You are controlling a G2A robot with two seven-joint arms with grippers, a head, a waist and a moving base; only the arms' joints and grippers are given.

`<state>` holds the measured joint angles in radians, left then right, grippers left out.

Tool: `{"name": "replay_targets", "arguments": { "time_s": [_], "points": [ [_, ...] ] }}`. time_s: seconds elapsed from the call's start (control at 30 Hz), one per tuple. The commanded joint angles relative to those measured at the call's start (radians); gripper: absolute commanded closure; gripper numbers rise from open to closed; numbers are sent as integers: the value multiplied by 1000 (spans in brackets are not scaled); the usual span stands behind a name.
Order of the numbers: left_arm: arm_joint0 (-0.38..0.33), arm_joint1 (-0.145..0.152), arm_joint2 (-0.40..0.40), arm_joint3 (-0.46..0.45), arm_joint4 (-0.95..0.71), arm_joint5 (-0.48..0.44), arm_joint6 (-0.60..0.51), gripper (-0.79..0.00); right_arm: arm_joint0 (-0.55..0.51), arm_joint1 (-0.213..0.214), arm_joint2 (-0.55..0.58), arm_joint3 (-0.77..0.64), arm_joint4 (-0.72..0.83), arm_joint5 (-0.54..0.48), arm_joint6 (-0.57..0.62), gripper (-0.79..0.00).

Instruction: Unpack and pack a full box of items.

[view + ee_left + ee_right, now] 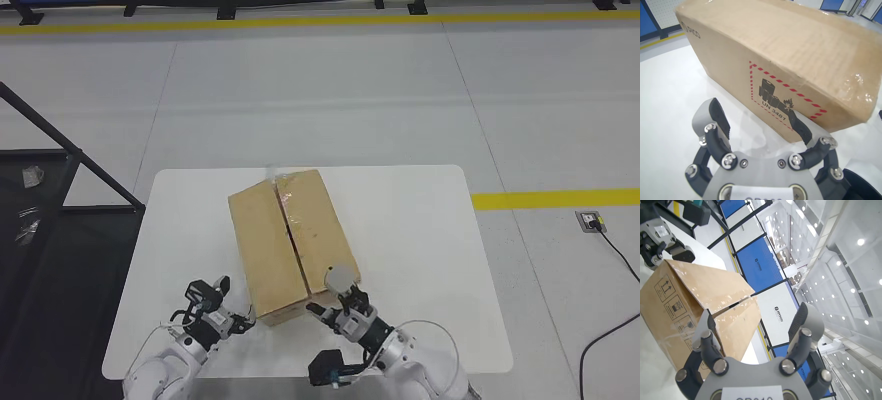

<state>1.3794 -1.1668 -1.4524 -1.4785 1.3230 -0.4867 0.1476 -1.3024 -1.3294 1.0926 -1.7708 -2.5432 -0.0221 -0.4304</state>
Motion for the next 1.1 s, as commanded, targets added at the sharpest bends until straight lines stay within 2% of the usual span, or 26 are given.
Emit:
{"name": "replay_targets", "arguments": {
  "time_s": [0.0, 0.27, 0.33, 0.5, 0.63, 0.83, 1.07],
  "points": [
    [-6, -1, 11, -4, -3, 3, -7, -785, -18, 6, 17, -14, 13, 4, -38, -785],
    [-24, -5, 67, -28, 30, -6, -29, -785, -56, 20, 63, -36, 51, 0, -86, -785],
    [-28, -6, 83, -33, 43, -6, -31, -785, -65, 19, 64, -39, 72, -8, -46, -785],
    [-33, -9, 114, -41, 62, -6, -28, -785, -98, 6, 36, -75, 141, 3, 160, -785],
    [-26, -8, 122, -48, 70, -10, -19, -785, -101, 4, 35, -80, 162, 7, 180, -785],
    [4, 1, 72, -59, 57, -2, 11, -785, -104, 4, 33, -82, 173, 4, 181, -785],
    [29, 9, -43, -48, -53, 69, 34, -785, -118, 6, 24, -74, 385, -149, 77, -785]
  ]
}}
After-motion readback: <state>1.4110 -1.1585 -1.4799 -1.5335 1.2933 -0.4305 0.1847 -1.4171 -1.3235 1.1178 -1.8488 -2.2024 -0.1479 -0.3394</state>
